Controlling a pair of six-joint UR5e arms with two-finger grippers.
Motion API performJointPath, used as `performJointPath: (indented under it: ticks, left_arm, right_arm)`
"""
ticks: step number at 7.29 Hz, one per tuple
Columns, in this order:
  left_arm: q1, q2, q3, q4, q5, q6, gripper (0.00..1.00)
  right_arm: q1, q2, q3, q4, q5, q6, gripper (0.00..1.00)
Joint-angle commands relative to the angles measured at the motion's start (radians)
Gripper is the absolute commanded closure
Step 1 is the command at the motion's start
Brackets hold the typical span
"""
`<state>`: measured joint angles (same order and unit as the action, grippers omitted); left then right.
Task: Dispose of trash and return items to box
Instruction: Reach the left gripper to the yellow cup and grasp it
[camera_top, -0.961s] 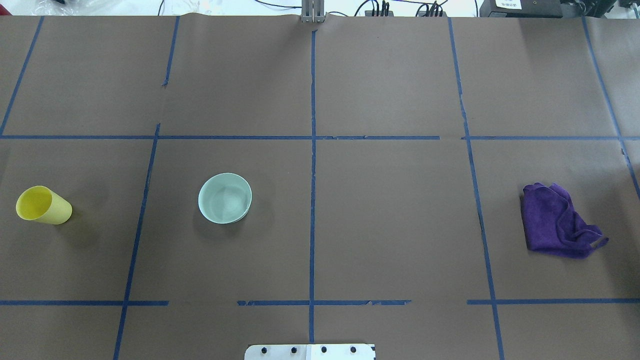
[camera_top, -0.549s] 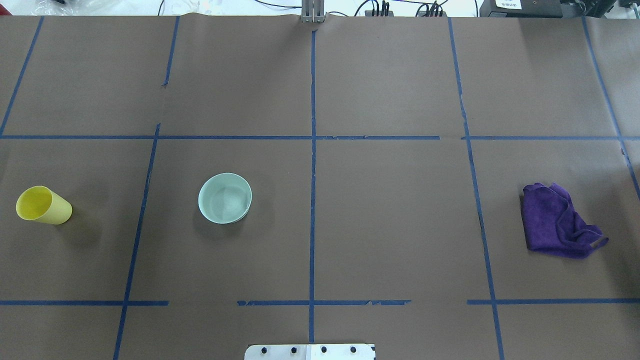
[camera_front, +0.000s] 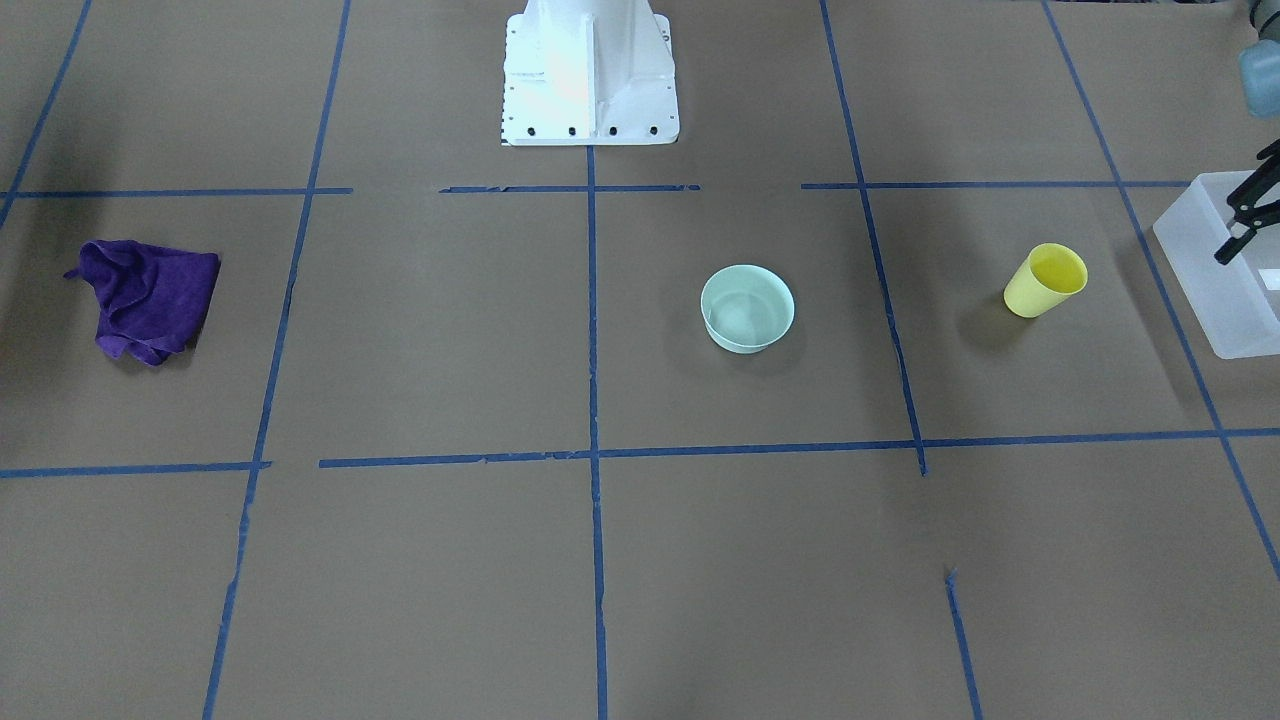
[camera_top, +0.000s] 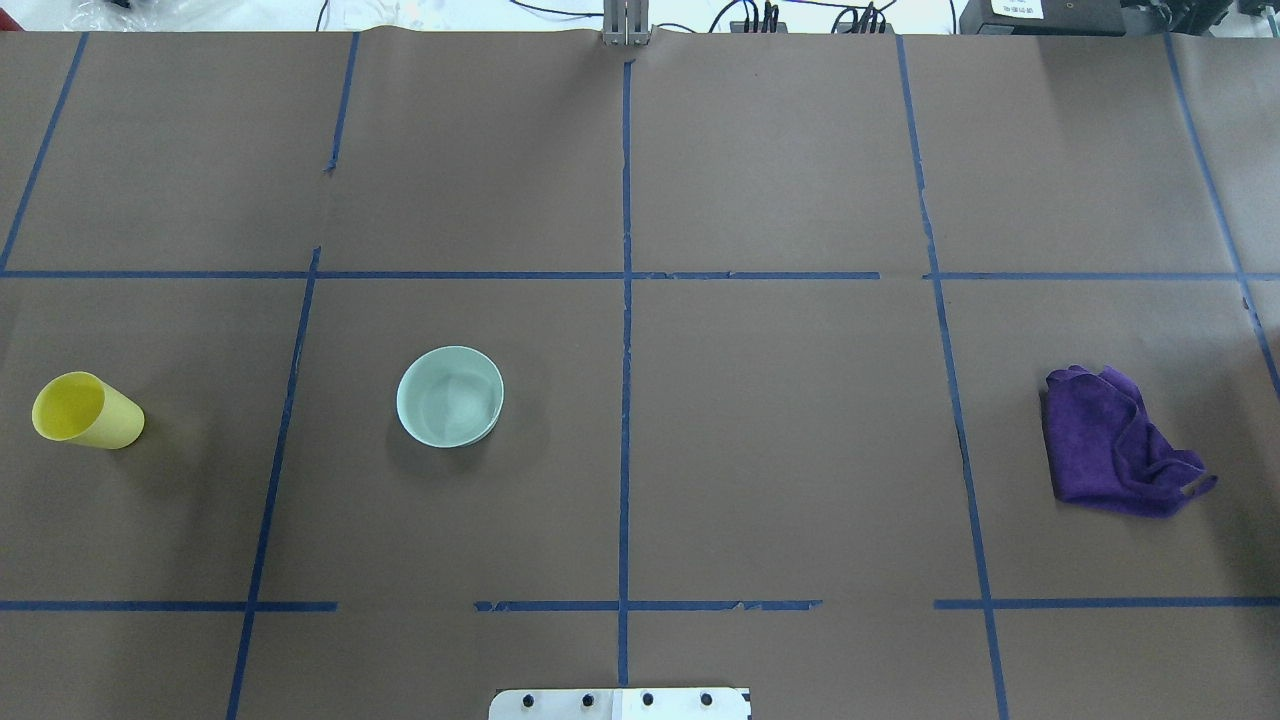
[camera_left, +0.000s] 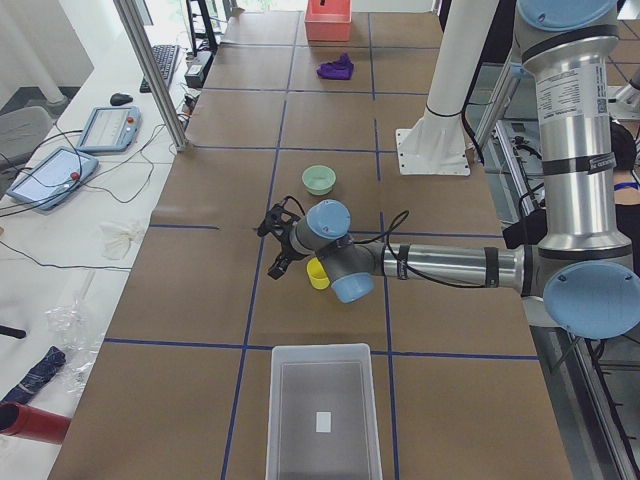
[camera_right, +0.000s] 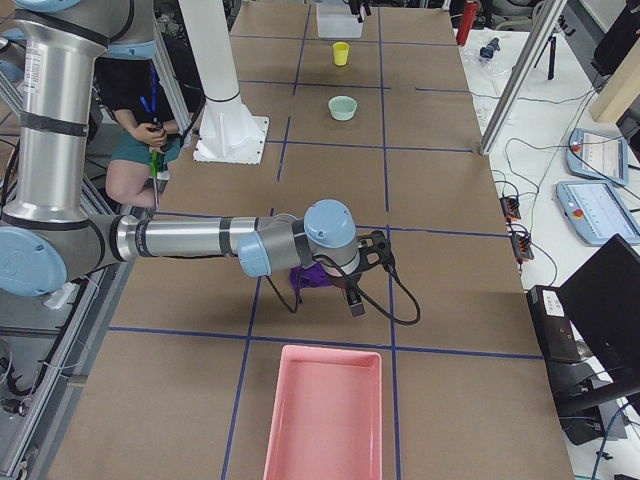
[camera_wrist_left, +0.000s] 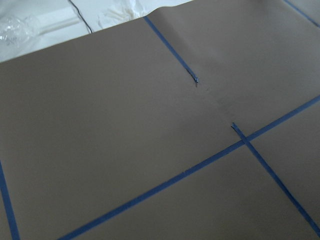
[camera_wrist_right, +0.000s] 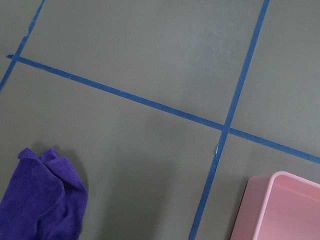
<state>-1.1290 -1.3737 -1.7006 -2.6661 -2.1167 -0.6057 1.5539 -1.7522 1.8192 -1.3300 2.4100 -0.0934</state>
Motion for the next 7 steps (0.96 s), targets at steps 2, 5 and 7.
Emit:
performJointPath:
  ticks: [2, 5, 7]
  left_arm:
    - [0.155, 0.079, 0.01, -0.055, 0.127, -0.174, 0.25]
    - [0.209, 0.091, 0.021, -0.057, 0.142, -0.175, 0.37]
    - [0.213, 0.091, 0.022, -0.057, 0.142, -0.174, 0.92]
  right_arm:
    - [0.0, -0.006, 0.0, 0.0, 0.0, 0.0, 0.0]
    - [0.0, -0.009, -0.003, 0.0, 0.0, 0.0, 0.0]
    - [0.002, -0.012, -0.003, 0.0, 0.0, 0.0, 0.0]
